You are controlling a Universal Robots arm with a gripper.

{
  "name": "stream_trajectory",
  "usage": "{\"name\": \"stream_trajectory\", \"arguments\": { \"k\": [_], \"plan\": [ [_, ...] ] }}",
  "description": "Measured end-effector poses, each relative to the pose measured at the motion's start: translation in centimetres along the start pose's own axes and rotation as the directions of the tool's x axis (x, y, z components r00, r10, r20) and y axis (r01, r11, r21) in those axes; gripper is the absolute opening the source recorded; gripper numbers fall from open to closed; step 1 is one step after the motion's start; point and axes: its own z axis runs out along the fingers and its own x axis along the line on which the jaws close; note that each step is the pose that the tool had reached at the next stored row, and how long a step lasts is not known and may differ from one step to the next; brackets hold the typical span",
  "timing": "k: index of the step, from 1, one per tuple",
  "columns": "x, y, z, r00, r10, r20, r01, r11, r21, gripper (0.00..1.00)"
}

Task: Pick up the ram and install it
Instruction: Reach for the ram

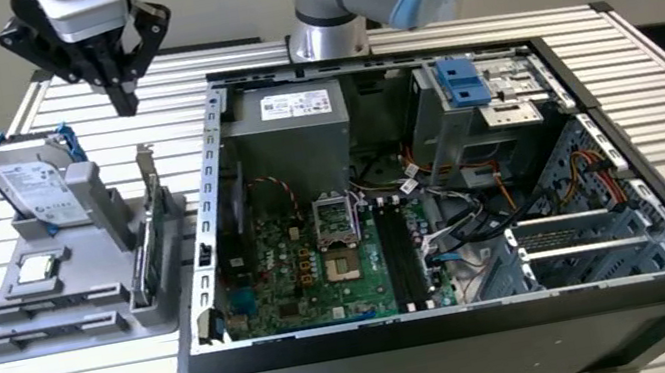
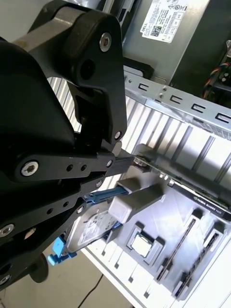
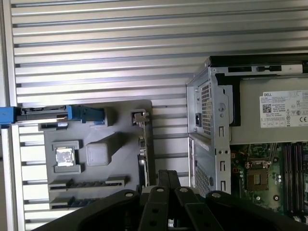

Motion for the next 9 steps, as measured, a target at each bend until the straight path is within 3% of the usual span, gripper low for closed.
{"name": "stream_trajectory", "arguments": {
  "k": [9],
  "plan": [
    [0.53,-0.04,0.0,1.0,0.0,-0.0001,0.0,1.0,0.0,0.0]
  ]
}}
